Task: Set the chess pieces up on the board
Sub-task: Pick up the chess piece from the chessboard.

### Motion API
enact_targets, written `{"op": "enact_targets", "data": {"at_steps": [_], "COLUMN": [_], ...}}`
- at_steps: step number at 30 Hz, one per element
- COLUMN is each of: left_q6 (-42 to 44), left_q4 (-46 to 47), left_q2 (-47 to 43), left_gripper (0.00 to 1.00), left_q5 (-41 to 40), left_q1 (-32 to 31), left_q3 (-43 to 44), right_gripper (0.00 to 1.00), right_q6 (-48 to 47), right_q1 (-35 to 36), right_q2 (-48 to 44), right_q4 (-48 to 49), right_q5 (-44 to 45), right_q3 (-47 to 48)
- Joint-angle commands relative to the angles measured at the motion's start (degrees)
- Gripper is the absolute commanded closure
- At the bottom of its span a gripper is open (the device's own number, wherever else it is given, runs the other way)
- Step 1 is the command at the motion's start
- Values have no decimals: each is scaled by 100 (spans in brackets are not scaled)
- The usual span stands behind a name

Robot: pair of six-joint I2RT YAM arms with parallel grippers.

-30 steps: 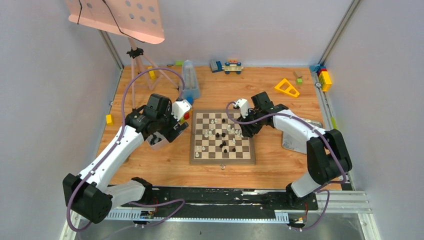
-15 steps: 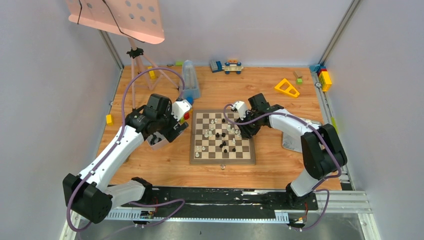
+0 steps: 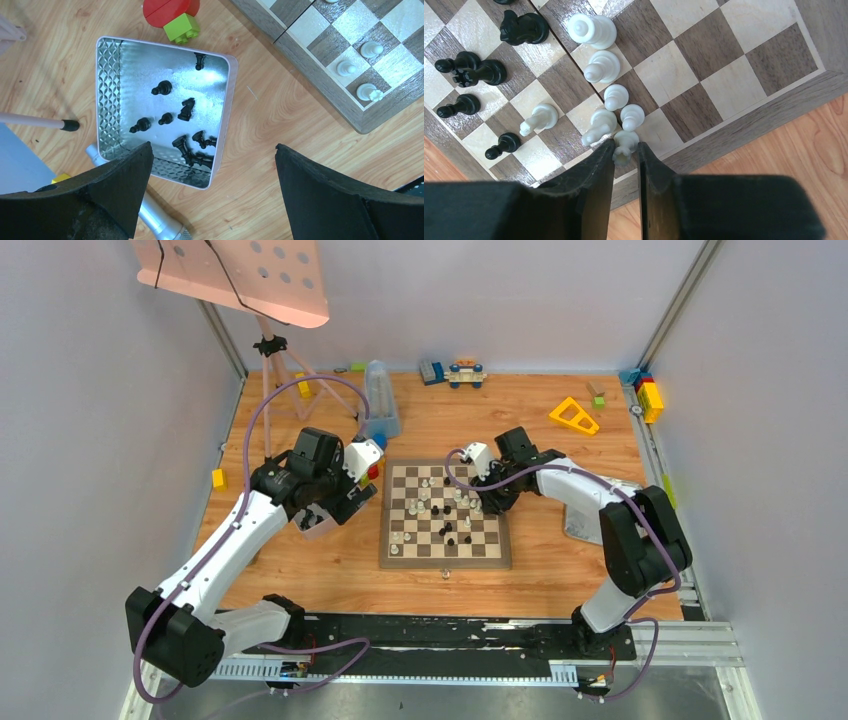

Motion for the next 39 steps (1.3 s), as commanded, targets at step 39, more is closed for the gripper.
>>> {"op": "enact_targets", "data": {"at_steps": [39], "left_q6": [68], "left_q4": [480], "left_q2": [136], "left_gripper": [1], "left_q5": [223], "left_q1": [9], "left_q3": [-75], "right_gripper": [91], "right_q6": [-530], "right_q1": [831], "right_q2": [-1467], "right_q4": [-1709], "right_q5": [697], "right_q3": [-698]}}
